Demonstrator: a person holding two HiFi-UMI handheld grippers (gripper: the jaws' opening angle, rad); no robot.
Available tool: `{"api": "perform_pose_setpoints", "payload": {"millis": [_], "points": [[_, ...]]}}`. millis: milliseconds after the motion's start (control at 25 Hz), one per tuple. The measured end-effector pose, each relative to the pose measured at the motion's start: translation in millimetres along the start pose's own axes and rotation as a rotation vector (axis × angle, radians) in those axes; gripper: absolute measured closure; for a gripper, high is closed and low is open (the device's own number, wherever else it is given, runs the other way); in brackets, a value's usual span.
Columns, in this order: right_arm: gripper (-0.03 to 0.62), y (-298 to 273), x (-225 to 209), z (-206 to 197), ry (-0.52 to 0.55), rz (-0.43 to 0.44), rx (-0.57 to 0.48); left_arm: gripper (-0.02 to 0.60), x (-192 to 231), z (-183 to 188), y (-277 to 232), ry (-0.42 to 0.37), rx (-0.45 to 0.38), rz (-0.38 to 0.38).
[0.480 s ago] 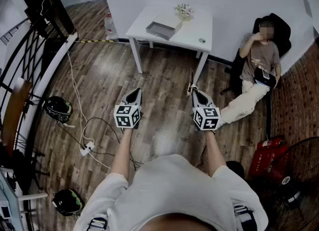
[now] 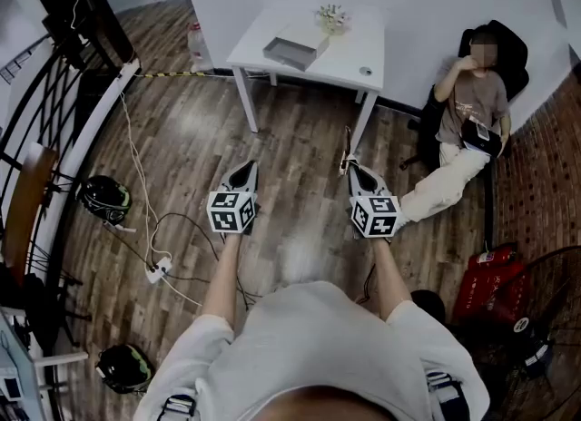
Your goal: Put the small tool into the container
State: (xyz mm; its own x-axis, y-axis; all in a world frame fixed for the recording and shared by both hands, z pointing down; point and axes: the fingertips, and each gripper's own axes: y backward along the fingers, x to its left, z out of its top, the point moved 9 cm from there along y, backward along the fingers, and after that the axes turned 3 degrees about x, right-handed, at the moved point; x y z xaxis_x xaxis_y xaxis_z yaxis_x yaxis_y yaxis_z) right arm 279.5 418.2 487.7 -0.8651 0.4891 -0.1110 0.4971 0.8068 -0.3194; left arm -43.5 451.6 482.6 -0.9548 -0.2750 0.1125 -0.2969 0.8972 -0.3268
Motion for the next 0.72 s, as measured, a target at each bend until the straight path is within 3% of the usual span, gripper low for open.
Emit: {"api": "perform_pose_setpoints", "payload": {"millis": [720], "points": [[0.592, -5.7, -25.5, -5.7, 0.003, 0.046, 0.017, 0.572, -23.3, -4.6, -14.5, 0.008, 0.001, 0.035]]}}
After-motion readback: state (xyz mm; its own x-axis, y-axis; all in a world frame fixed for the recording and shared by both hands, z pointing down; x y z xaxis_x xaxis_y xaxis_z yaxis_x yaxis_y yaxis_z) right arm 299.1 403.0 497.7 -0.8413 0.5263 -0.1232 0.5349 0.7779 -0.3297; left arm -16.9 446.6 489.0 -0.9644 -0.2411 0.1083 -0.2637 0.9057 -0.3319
